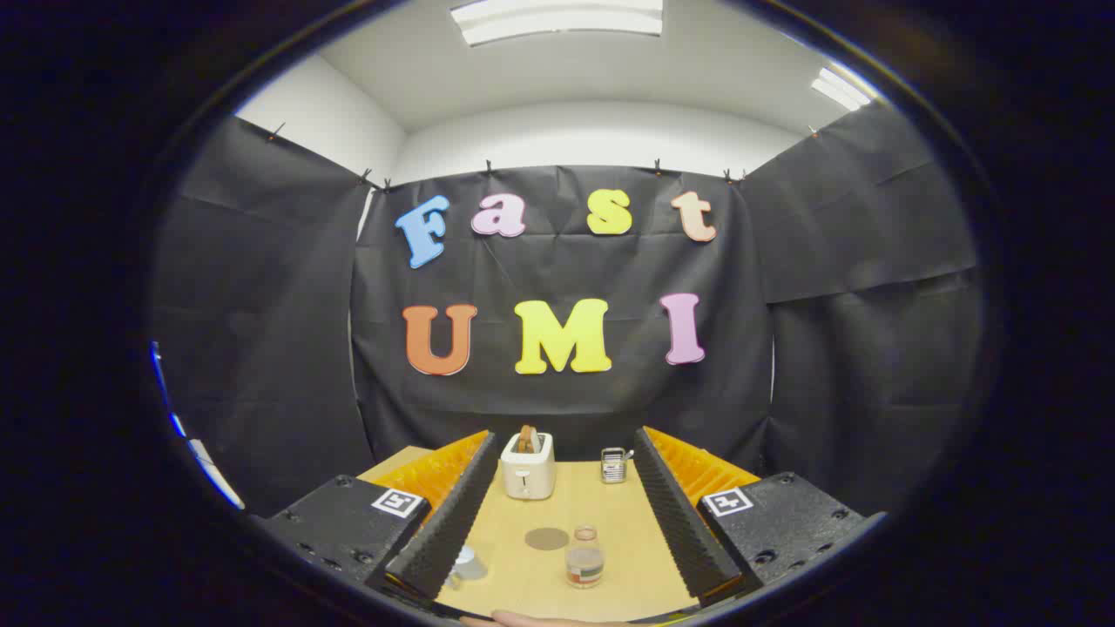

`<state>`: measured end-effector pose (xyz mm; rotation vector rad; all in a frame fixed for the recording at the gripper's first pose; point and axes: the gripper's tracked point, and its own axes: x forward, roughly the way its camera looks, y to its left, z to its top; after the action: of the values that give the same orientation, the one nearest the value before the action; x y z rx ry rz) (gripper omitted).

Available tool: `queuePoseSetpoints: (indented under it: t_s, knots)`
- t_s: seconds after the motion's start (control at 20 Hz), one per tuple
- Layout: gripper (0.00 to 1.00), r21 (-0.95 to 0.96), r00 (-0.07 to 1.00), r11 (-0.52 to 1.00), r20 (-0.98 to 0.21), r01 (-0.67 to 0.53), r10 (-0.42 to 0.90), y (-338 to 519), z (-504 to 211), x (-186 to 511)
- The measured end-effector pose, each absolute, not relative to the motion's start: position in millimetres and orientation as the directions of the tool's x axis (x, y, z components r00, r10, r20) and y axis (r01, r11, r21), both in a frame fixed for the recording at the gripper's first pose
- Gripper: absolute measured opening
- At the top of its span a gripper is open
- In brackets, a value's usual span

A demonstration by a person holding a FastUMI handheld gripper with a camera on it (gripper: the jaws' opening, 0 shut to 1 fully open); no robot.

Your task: Take the bottle from table, then pour the juice into the cup, finally place the bottle on the coaster

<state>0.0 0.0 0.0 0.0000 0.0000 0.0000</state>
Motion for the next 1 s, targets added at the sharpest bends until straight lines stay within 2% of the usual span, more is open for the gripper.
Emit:
queuePoseSetpoints:
  t_s: [1.0]
  knots:
    - [1.0,-0.037,1.0,0.999,0.015,-0.003,0.004,6,-12,2]
